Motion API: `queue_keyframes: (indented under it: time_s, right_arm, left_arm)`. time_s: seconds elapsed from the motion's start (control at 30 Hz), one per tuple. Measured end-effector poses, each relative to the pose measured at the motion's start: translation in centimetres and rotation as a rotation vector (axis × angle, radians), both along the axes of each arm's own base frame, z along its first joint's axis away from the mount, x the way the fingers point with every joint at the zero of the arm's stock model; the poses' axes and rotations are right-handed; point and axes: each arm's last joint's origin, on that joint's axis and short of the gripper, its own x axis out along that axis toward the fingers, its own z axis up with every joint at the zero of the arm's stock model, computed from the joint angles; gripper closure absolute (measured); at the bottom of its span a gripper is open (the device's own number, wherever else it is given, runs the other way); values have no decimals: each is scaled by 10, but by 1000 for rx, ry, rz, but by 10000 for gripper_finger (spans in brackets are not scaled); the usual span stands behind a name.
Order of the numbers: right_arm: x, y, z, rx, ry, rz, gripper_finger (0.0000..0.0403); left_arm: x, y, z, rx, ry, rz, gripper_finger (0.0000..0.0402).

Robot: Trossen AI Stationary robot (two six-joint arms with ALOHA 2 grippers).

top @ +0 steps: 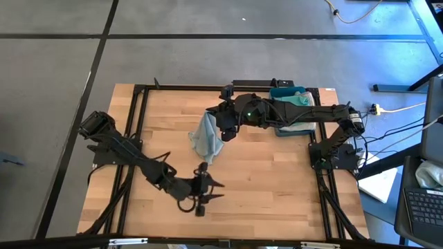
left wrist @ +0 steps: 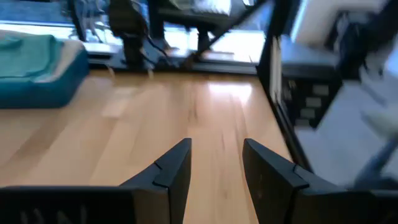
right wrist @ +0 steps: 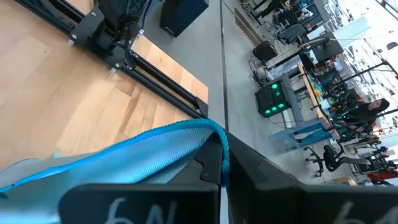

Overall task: Fold microfiber towels
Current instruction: Fold the light blue microfiber cloth

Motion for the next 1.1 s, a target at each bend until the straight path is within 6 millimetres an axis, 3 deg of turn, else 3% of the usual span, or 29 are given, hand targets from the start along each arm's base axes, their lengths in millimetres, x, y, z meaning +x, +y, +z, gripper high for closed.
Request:
queue_keyframes:
  time_s: [0.23,0.33,0.43,0.5,0.67,0.77,0.87,1.1]
  right_arm:
    - [-20,5,19,-25,-13,20,391]
    - [-32,6,32,-5,-52,40,391]
    - [-37,7,35,31,-52,68,391]
    - [-38,7,33,45,-35,63,391]
    - [-40,7,27,74,32,50,391]
    - [-42,9,26,71,48,43,391]
    - [-43,12,28,70,36,49,391]
    - [-44,20,29,66,32,76,391]
  left_arm:
    - [26,18,-13,-47,-97,178,266]
    - [39,15,-24,4,-110,220,266]
    - [58,8,-17,64,-141,282,266]
    - [73,2,-11,160,-160,366,266]
    - [93,-5,-4,589,-17,902,266]
    - [102,-3,-1,640,17,949,266]
    - [111,13,-4,587,-5,975,266]
    - [123,69,-19,700,114,1116,266]
